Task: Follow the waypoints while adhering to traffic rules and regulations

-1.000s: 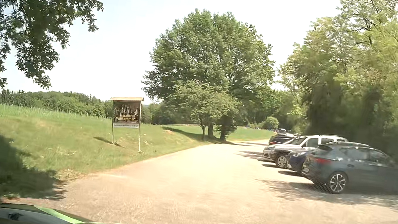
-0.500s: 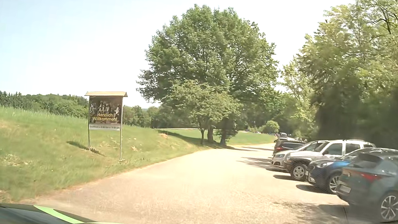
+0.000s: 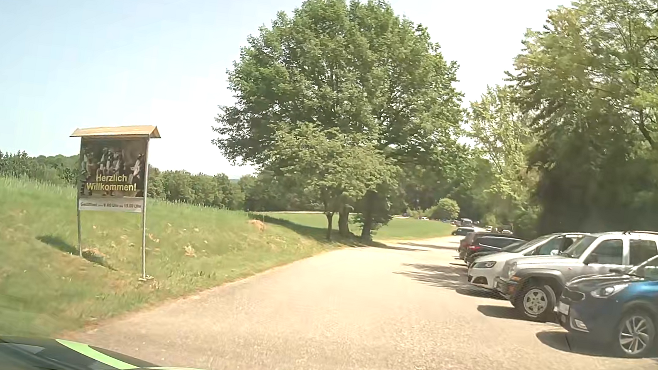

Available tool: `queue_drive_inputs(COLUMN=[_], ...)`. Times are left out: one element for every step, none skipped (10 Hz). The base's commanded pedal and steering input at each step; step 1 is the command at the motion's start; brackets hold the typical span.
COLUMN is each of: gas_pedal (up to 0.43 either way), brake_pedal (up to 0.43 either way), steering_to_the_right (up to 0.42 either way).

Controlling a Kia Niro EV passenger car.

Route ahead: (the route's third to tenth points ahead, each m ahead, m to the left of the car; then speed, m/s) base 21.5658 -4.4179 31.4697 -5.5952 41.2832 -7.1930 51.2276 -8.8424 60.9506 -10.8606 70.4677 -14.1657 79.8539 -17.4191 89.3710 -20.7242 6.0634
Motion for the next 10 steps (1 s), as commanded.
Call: queue_drive_inputs(gas_pedal=[0.0, 0.0, 0.0, 0.0, 0.0, 0.0, 0.0, 0.0, 0.0, 0.0], brake_pedal=[0.0, 0.0, 0.0, 0.0, 0.0, 0.0, 0.0, 0.0, 0.0, 0.0], steering_to_the_right=[0.014, 0.014, 0.016, 0.02, 0.021, 0.025, 0.027, 0.031, 0.034, 0.037])
